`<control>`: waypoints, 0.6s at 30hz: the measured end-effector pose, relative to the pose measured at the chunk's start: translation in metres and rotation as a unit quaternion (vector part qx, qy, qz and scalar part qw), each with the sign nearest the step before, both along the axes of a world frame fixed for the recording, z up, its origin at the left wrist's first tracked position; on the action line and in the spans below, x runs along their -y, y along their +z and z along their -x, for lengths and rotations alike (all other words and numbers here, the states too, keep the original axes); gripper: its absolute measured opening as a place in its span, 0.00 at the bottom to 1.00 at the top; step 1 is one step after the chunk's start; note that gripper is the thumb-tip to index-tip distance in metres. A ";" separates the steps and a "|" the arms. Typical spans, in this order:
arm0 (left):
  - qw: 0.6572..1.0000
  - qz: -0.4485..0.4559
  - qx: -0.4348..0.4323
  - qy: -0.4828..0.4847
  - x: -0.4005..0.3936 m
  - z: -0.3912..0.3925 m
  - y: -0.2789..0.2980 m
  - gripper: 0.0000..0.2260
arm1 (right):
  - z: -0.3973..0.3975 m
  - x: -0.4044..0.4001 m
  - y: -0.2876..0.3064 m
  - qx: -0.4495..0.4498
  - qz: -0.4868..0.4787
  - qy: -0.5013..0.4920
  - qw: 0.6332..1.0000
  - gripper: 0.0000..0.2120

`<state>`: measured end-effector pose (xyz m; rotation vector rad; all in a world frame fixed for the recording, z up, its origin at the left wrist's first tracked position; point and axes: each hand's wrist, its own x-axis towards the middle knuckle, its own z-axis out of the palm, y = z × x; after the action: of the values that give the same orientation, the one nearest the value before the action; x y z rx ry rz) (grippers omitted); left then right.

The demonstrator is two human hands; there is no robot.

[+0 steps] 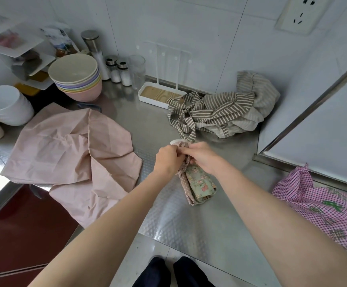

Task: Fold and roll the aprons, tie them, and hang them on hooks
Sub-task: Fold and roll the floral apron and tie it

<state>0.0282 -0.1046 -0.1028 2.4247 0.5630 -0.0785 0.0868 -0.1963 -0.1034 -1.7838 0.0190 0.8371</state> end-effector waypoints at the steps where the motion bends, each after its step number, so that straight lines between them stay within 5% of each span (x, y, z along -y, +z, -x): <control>1: 1.000 0.011 -0.015 -0.010 -0.001 -0.001 0.001 0.10 | -0.001 0.001 -0.002 0.008 0.007 -0.006 1.000 0.22; 4: 0.997 0.057 -0.051 -0.032 -0.002 -0.004 0.001 0.08 | -0.003 -0.002 0.002 0.045 0.056 0.021 0.997 0.09; 7: 0.989 0.132 -0.060 -0.004 -0.001 -0.004 -0.004 0.12 | -0.005 -0.004 0.005 0.117 0.120 0.054 0.984 0.20; 9: 0.969 0.239 -0.050 0.049 -0.003 -0.003 -0.010 0.12 | -0.003 -0.004 0.001 0.146 0.125 0.031 0.981 0.16; 11: 0.950 0.297 -0.049 0.080 -0.006 0.000 -0.012 0.12 | 0.001 -0.005 -0.003 0.125 0.081 -0.032 0.988 0.01; 14: 0.934 0.346 -0.050 0.079 -0.010 0.000 -0.017 0.11 | 0.002 0.000 -0.005 0.027 -0.026 -0.102 0.994 0.13; 18: 0.911 0.403 -0.049 0.072 -0.013 -0.002 -0.020 0.10 | -0.001 0.011 0.004 -0.073 -0.144 -0.055 0.985 0.15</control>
<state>0.0304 -0.0911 -0.1226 1.5747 0.6001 -0.3074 0.0877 -0.2074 -0.0998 -1.4352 0.0873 0.8433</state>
